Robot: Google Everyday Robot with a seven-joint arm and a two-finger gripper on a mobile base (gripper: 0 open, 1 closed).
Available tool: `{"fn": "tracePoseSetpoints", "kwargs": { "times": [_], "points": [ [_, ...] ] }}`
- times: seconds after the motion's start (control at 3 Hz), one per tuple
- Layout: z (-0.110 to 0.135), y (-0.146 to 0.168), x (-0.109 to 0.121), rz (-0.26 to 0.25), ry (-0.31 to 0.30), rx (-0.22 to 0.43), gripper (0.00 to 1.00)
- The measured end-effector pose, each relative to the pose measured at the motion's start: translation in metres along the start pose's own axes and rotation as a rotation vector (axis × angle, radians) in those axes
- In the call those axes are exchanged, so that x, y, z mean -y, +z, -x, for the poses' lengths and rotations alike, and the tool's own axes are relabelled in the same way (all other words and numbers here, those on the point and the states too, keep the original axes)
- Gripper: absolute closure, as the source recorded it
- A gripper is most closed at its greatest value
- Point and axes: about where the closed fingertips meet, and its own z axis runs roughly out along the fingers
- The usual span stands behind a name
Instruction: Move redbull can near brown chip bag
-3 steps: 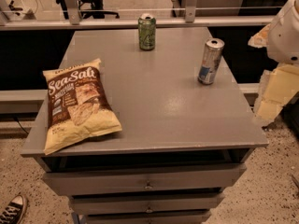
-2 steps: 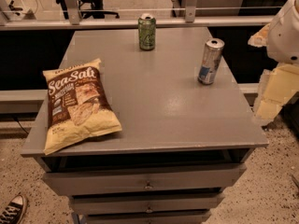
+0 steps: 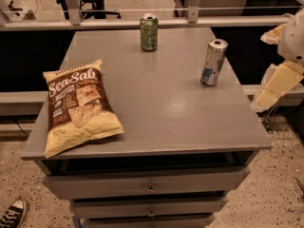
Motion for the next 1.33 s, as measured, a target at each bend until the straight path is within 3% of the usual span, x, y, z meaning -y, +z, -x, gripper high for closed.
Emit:
{"fn": "tracePoseSetpoints", "kwargs": {
  "times": [0.67, 1.33],
  "points": [
    [-0.005, 0.057, 0.055, -0.029, 0.119, 0.27, 0.0],
    [0.018, 0.116, 0.08, 0.035, 0.203, 0.563, 0.0]
  ]
}}
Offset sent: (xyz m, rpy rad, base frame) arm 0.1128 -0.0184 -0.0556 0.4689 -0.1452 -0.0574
